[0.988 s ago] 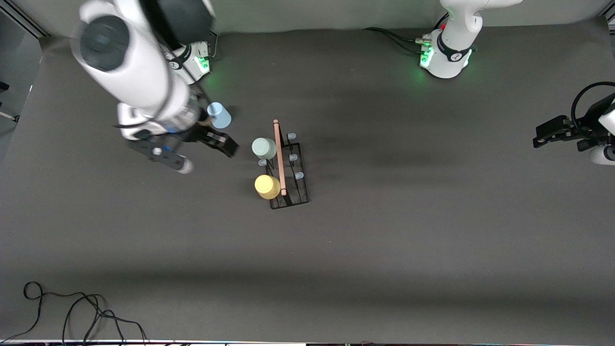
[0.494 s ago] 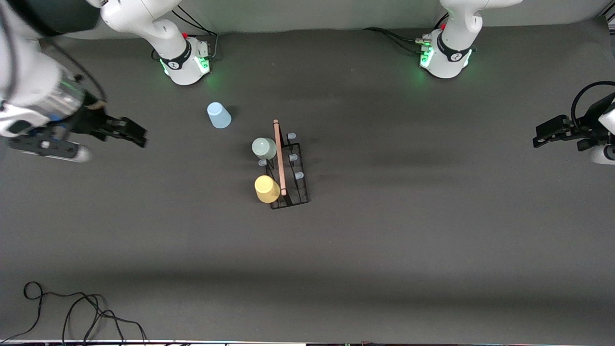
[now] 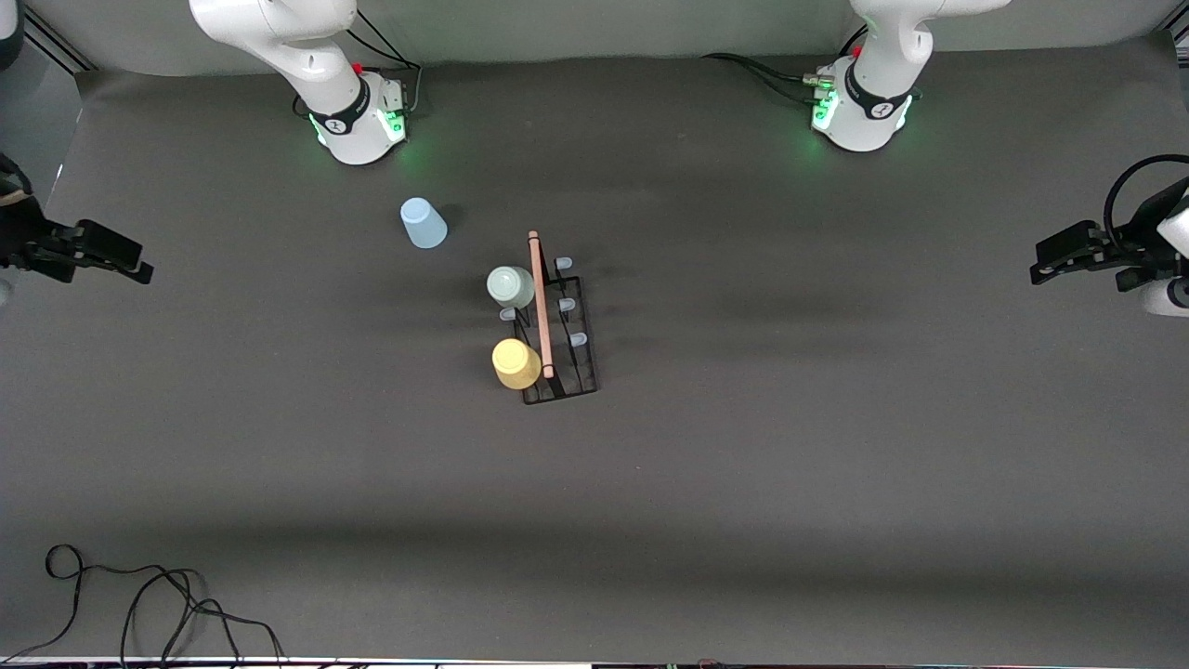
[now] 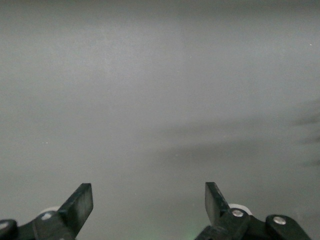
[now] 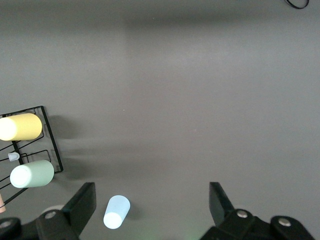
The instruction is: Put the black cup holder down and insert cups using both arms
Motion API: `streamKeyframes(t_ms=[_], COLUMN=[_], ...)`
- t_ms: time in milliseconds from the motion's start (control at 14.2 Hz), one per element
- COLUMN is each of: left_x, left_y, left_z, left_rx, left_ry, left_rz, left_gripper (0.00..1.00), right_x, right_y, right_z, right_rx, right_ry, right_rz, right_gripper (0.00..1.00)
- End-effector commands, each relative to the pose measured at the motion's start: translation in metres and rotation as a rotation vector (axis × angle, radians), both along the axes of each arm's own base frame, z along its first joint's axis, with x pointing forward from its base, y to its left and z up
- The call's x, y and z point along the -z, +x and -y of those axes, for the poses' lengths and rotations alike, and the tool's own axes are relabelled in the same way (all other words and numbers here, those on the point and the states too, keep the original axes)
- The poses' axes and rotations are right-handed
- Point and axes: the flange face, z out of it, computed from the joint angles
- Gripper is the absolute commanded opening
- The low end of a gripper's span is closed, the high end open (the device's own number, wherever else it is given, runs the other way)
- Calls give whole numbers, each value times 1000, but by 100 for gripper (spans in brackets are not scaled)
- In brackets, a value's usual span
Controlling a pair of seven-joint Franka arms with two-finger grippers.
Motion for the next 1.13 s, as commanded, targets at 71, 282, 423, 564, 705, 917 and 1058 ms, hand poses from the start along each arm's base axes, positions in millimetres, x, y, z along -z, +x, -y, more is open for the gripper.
streamKeyframes(t_ms=[71,282,423,564,705,917,1058], left_x=[-14,-14,-12,-12,-12,-11,-10], left_y=[-4,-3,-2,-2,-2,-3,-3], left_z=[1,3,6,7,6,5,5], left_rx=[22,22,20,18,17,16,16], left_ry=[74,68,48,36,39,42,42], left_rz=[29,30,27,27,27,22,19], left_gripper=[100,100,100,100,100,100,100], right_x=[-2,-2,-2,-1,-1,-2,-2], right_y=[-7,-8,-8,-5,-4,-4,-4], right_z=[3,2,5,6,3,5,5], right_rx=[-49,-64,-58,-56,-61,-44,-44], right_ry=[-12,-5,-3,-3,-3,-1,-1], right_rz=[1,0,0,0,0,5,3], right_gripper=[100,100,100,100,100,100,100])
